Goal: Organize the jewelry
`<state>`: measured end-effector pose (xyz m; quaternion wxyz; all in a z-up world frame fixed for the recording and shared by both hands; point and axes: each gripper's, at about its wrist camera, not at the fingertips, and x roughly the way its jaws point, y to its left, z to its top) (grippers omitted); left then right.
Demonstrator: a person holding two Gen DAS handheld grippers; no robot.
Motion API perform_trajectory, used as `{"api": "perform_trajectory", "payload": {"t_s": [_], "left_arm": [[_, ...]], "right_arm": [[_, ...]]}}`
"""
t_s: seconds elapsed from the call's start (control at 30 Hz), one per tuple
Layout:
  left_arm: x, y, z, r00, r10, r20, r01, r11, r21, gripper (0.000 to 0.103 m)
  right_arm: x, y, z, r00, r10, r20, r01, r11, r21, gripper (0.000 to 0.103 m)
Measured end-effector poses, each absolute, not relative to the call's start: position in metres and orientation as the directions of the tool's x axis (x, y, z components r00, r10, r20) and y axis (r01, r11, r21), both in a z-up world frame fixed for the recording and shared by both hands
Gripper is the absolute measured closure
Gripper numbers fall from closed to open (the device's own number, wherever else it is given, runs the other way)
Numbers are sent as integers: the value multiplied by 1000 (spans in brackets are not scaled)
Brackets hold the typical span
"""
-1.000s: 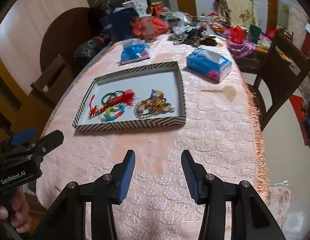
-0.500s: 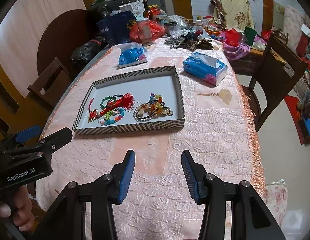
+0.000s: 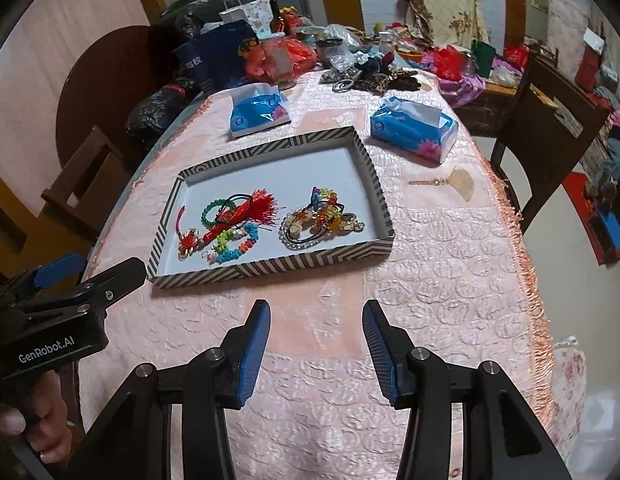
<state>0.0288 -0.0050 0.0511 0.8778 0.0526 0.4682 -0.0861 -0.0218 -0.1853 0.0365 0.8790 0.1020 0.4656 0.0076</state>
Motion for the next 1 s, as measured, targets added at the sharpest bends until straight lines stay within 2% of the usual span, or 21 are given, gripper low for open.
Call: {"api": "perform_trajectory", "payload": {"t_s": [0.33,0.53,0.73,1.0], "left_arm": [[57,24,27,496,-70,-865,205,978,39,1],[63,22,20,483,-75,-872,208,978,31,1],[56,4,10,464,-63,-883,207,978,39,1],[34,-20,13,472,-21,-882,106,994,34,1]], "right_arm": [[0,-171,16,538,113,-835,150,962,226,57],[11,-166,10,507,75,-858,155,972,176,57],[13,-177,4,497,20,-867,141,985,103,56],[12,-203,3,479,61,-875,48,994,96,56]]}}
